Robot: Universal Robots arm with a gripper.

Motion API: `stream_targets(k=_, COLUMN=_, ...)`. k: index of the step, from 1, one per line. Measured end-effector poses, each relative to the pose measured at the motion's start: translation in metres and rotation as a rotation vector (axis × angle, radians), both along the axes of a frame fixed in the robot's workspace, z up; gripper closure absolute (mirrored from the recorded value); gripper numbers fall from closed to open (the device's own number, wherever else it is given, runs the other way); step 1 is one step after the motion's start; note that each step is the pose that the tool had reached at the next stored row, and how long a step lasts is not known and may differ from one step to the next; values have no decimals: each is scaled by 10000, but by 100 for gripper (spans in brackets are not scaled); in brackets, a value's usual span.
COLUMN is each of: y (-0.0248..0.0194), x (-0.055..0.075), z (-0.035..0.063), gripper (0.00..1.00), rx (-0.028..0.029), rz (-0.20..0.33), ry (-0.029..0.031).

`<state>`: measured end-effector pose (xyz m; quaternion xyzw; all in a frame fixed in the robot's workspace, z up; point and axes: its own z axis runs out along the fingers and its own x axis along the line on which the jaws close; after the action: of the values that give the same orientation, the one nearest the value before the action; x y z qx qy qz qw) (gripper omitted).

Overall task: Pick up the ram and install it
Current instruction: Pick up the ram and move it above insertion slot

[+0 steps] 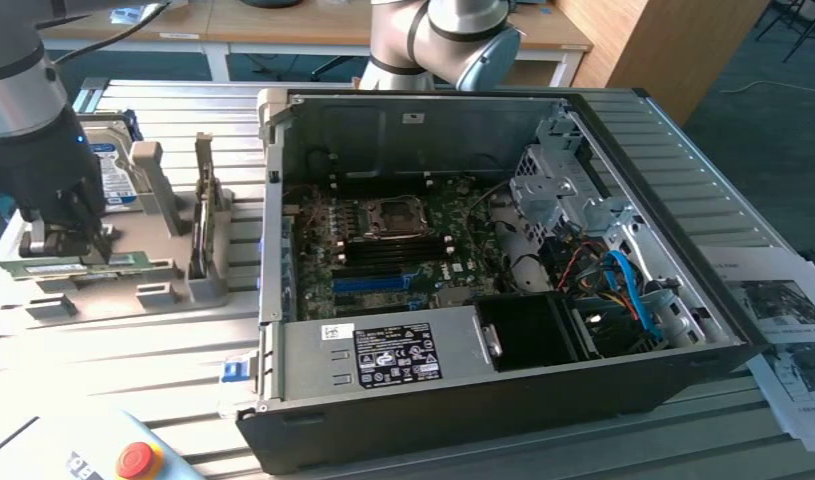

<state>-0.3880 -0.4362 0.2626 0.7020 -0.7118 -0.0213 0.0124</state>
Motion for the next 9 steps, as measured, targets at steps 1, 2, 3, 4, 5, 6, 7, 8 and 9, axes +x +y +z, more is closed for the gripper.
stream_targets(k=1, y=0, x=0, z=17, gripper=88, rx=0, rz=-13, ry=1)
stream_targets(k=2, y=0, x=0, z=34, gripper=88, rx=1, rz=-26, ry=0)
stream_targets(k=3, y=0, x=0, z=51, gripper=88, rx=0, rz=-39, ry=1)
stream_targets(k=4, y=0, x=0, z=68, gripper=88, rx=1, rz=-50, ry=0)
stream_targets(k=5, y=0, x=0, z=86, gripper=88, rx=0, rz=-61, ry=0)
stream_targets(k=6, y=0, x=0, z=104, gripper=88, rx=0, rz=-73, ry=1)
stream_targets(k=7, y=0, x=0, z=123, gripper=88, rx=0, rz=-84, ry=0)
stream_targets(k=8, y=0, x=0, z=142, gripper=88, rx=1, rz=-94, ry=0)
stream_targets(k=9, y=0, x=0, z=162, gripper=88, rx=0, rz=-104, ry=0)
